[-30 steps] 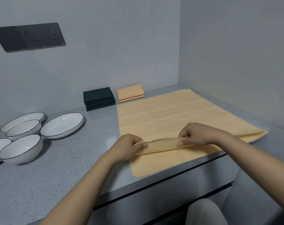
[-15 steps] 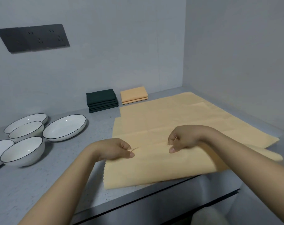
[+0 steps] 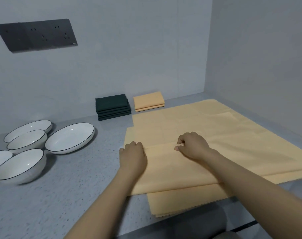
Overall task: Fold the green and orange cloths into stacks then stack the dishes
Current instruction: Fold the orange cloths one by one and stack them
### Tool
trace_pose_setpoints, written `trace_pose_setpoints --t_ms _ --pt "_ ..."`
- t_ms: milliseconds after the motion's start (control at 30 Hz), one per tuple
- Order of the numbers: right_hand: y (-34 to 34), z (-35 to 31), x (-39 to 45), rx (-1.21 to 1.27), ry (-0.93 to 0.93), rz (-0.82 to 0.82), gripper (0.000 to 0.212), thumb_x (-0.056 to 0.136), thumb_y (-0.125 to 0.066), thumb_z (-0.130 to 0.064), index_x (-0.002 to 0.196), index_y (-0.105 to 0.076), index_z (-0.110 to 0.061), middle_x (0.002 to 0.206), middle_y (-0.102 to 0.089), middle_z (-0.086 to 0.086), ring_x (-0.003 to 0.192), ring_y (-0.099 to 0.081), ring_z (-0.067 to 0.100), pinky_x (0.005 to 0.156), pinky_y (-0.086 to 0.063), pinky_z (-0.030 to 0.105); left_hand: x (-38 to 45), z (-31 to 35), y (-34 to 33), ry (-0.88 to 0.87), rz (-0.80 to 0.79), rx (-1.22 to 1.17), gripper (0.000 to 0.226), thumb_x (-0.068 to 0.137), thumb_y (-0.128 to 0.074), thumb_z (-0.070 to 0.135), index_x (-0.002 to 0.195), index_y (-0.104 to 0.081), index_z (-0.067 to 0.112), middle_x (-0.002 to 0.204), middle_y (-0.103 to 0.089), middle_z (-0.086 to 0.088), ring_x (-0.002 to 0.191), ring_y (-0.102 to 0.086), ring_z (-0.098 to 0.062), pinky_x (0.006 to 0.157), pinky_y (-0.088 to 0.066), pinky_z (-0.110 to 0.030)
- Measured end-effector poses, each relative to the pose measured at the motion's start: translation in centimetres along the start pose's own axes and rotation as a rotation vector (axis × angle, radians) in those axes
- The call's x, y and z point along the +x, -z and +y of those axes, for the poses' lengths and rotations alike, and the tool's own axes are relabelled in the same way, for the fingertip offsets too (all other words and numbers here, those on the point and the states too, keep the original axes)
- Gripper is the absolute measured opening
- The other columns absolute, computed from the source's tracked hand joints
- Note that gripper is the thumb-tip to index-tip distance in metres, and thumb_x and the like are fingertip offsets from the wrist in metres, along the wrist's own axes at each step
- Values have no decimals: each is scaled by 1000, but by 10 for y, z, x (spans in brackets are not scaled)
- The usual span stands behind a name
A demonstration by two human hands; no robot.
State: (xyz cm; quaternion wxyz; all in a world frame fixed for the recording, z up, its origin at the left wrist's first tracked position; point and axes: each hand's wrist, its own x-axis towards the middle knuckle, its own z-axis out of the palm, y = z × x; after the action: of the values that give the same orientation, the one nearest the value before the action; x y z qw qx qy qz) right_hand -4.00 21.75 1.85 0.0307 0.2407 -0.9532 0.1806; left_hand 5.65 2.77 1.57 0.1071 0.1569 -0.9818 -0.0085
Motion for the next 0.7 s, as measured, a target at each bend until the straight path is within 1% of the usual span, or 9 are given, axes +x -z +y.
trace_pose_setpoints --t_ms 100,167,200,234,300,367,434,567,701 --pt "-13 5 -4 -13 26 75 29 89 -56 -43 106 -60 -20 110 -60 -4 108 -44 21 87 -31 31 -3 5 -10 -19 85 35 23 91 -37 9 108 -51 16 113 -52 -2 107 -45 -22 96 -25 -35" --pt "-19 5 -4 -5 26 108 27 90 -55 -44 105 -60 -21 109 -59 -5 109 -43 20 87 -29 31 -4 12 -15 -115 110 -67 35 84 -37 1 112 -53 14 126 -49 -4 123 -41 -23 110 -14 -37" --pt "-20 4 -4 11 20 120 26 90 -56 -43 103 -61 -22 108 -59 -5 109 -43 19 86 -29 31 -6 17 -16 -167 97 -142 39 84 -37 1 118 -54 12 136 -46 -7 131 -35 -24 114 -9 -37" --pt "-21 4 -4 29 9 125 25 89 -56 -43 102 -61 -22 107 -59 -5 109 -43 19 86 -28 31 -8 23 -16 -210 60 -214 43 88 -37 3 128 -51 11 146 -38 -10 139 -27 -23 117 -6 -36" --pt "-21 3 -2 68 -16 122 23 88 -58 -44 98 -64 -23 104 -60 -5 109 -43 20 86 -28 31 -14 35 -16 -260 -70 -294 51 96 -32 14 147 -31 11 158 -17 -9 147 -10 -21 119 -2 -33" --pt "-20 2 0 101 -36 114 22 87 -60 -44 95 -66 -24 101 -61 -5 110 -44 19 87 -28 32 -18 42 -19 -241 -200 -270 55 101 -25 26 153 -11 12 160 -2 -9 148 2 -22 119 2 -35" --pt "-19 1 1 102 -40 103 22 87 -60 -44 94 -66 -25 100 -61 -6 110 -44 19 89 -28 32 -21 44 -22 -208 -259 -199 58 102 -19 35 153 -1 15 160 6 -7 147 9 -20 119 8 -36" --pt "-18 6 -1 70 -34 149 15 90 -56 -37 93 -62 -24 88 -51 -10 106 -44 18 88 -24 31 -21 45 -24 -179 -265 -163 59 101 -17 40 153 2 19 160 9 -4 147 13 -16 117 12 -36" --pt "-20 15 -3 77 -44 176 8 92 -53 -30 89 -60 -25 86 -48 -12 104 -44 17 82 -20 28 -22 46 -21 -162 -282 -172 59 101 -17 39 153 1 18 160 9 -4 146 13 -16 118 12 -37"
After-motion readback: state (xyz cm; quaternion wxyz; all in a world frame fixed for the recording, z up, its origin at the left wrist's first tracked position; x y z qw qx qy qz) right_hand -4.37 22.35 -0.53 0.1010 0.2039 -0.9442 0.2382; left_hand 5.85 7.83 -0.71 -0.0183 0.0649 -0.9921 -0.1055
